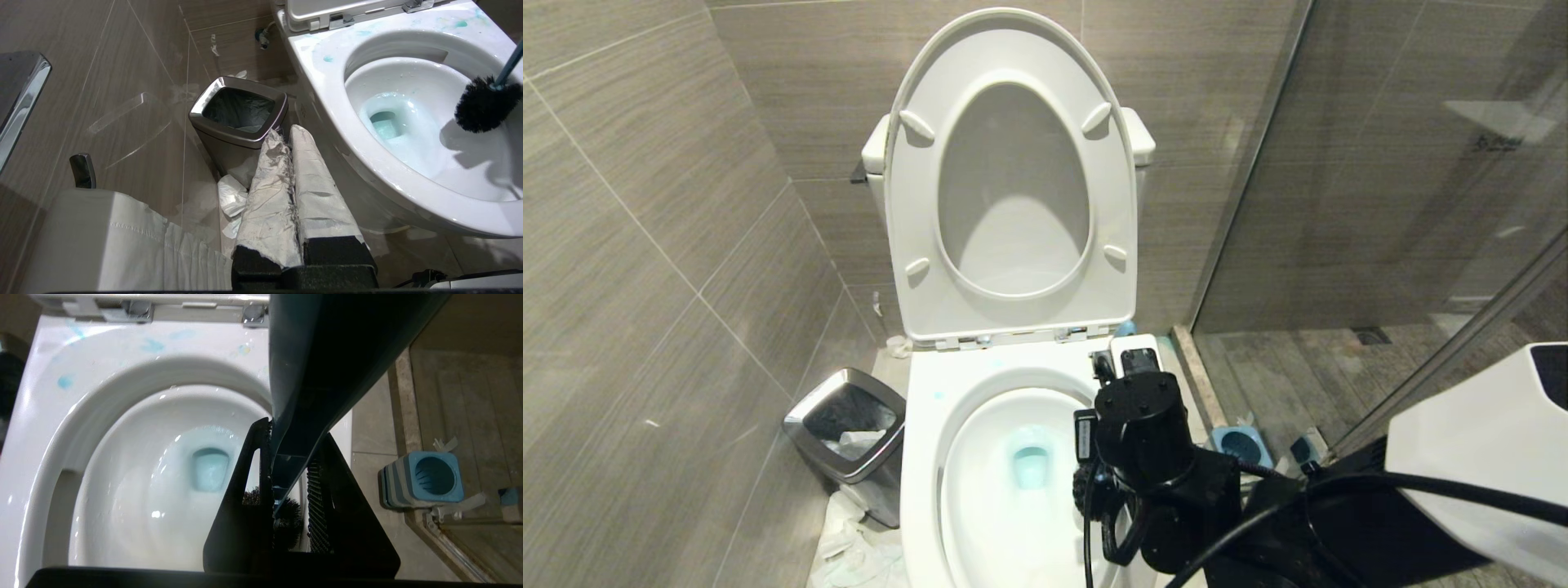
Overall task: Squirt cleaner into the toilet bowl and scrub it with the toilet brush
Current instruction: Scrub the toilet bowl
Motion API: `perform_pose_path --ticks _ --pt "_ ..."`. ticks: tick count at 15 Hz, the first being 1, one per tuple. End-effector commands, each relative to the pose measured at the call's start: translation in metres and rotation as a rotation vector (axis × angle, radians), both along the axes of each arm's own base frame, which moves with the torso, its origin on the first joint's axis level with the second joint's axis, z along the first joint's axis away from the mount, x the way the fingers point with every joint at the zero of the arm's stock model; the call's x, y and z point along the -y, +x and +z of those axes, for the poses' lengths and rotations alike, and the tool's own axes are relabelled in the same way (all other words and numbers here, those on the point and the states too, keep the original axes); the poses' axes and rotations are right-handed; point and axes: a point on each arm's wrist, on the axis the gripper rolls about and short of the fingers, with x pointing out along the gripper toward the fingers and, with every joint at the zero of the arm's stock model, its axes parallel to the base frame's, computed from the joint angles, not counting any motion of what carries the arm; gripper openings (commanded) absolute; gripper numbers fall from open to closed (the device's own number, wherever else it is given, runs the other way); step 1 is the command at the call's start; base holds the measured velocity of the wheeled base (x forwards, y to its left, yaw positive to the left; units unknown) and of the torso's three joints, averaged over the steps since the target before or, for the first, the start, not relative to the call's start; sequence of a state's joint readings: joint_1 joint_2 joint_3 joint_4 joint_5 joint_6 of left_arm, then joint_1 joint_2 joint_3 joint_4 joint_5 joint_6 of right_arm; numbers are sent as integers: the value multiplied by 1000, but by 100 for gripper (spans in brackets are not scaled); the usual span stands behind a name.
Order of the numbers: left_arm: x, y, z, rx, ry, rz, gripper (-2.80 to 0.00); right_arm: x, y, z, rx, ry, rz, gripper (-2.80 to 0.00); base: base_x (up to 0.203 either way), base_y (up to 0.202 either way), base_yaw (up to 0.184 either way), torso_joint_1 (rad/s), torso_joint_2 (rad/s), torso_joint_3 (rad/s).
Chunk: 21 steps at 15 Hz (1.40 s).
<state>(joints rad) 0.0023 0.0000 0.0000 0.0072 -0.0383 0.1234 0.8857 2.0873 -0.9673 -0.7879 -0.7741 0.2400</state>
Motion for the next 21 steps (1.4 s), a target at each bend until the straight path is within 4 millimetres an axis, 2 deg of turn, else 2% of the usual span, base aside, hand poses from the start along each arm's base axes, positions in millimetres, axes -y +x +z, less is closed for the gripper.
perform_pose_path --ticks 1,6,11,15,19,21 --pt "0 0 0 -2 -1 3 -280 -4 26 -6 14 -1 -31 -280 0 0 0 0 0 0" --pt "0 0 0 -2 -1 3 -280 -35 64 -7 81 -25 9 -280 0 0 0 0 0 0" --pt "0 0 0 -2 -1 2 -280 -64 87 -10 114 -51 50 -280 0 0 0 0 0 0" --pt "0 0 0 -2 -1 4 -280 -85 93 -4 126 -38 87 -280 0 0 0 0 0 0" --pt "0 0 0 -2 -1 4 -280 -113 92 -11 154 -73 159 -280 0 0 0 0 0 0" --pt "0 0 0 -2 -1 4 -280 -130 85 -13 151 -94 193 -280 0 0 0 0 0 0"
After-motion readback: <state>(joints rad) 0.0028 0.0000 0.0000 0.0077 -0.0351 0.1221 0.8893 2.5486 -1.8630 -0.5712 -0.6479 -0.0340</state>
